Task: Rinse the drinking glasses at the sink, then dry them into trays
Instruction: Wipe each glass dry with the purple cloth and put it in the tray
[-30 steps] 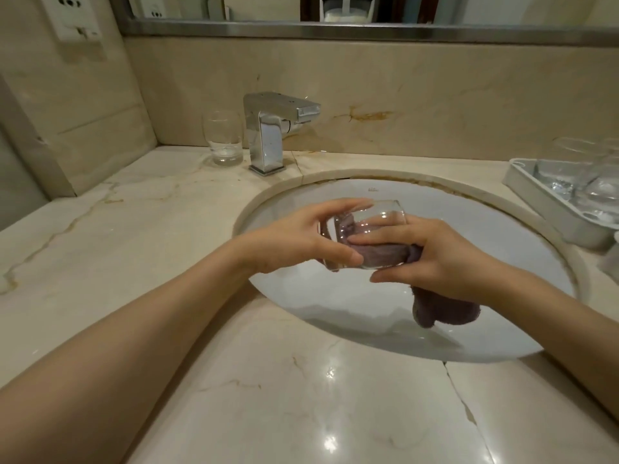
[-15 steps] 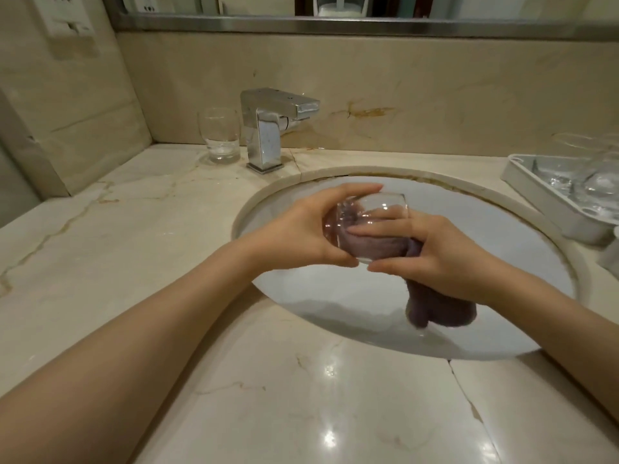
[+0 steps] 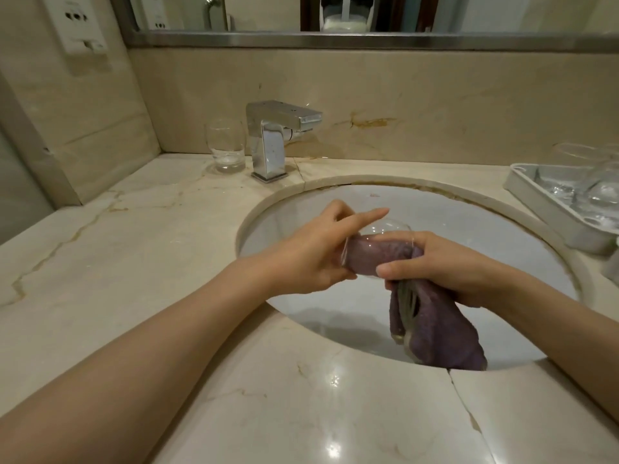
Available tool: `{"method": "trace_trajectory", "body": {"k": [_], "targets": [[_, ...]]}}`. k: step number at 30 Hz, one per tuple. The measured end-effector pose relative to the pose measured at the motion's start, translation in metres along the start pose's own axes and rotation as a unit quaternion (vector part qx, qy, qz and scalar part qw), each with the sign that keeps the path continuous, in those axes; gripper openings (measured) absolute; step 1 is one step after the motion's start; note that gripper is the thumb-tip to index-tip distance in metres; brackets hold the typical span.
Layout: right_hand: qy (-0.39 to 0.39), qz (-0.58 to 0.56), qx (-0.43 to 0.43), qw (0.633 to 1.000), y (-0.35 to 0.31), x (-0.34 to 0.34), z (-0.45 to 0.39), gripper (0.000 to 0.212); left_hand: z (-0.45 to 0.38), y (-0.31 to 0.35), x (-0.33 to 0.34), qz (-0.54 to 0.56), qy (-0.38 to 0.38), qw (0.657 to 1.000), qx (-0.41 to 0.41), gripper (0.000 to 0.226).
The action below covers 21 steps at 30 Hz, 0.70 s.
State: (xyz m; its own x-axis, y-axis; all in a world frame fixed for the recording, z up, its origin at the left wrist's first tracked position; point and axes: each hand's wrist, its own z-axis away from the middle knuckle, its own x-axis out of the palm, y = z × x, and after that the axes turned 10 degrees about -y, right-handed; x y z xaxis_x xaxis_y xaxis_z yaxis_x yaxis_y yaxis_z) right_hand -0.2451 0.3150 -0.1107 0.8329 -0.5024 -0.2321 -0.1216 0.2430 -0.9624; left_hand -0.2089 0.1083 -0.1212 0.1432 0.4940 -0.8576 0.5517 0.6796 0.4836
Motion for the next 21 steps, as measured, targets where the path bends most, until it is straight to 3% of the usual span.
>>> {"method": "trace_trajectory", "body": {"k": [3, 5, 7, 9, 11, 13, 17, 21], "targets": [[0.027, 0.034, -0.029, 0.999, 0.0, 0.002, -0.001, 0.034, -0.003, -0.005, -0.001, 0.023, 0.024, 0.999, 0.013, 0.092], [0.064, 0.134, -0.072, 0.986, 0.003, 0.006, 0.0, 0.039, -0.003, -0.003, -0.004, 0.098, 0.02, 0.995, -0.015, 0.093], [0.093, 0.316, -0.129, 0.935, 0.006, 0.004, 0.001, 0.042, -0.003, 0.0, -0.009, 0.216, -0.018, 0.974, -0.058, 0.091], [0.101, 0.486, -0.172, 0.851, 0.012, 0.003, -0.001, 0.044, -0.002, -0.001, -0.011, 0.307, -0.051, 0.947, -0.078, 0.085], [0.114, 0.544, -0.183, 0.811, 0.014, 0.002, -0.002, 0.046, 0.0, -0.002, -0.012, 0.365, -0.063, 0.925, -0.082, 0.082], [0.117, 0.526, -0.177, 0.824, 0.014, 0.003, -0.001, 0.046, 0.001, -0.002, -0.01, 0.376, -0.062, 0.92, -0.086, 0.08], [0.075, 0.317, -0.116, 0.938, 0.015, 0.004, -0.001, 0.049, -0.002, 0.004, -0.001, 0.297, -0.038, 0.95, -0.093, 0.084], [0.01, 0.061, -0.011, 0.998, 0.008, 0.007, -0.001, 0.039, 0.004, 0.004, 0.005, 0.06, -0.028, 0.996, -0.058, 0.089]]}}
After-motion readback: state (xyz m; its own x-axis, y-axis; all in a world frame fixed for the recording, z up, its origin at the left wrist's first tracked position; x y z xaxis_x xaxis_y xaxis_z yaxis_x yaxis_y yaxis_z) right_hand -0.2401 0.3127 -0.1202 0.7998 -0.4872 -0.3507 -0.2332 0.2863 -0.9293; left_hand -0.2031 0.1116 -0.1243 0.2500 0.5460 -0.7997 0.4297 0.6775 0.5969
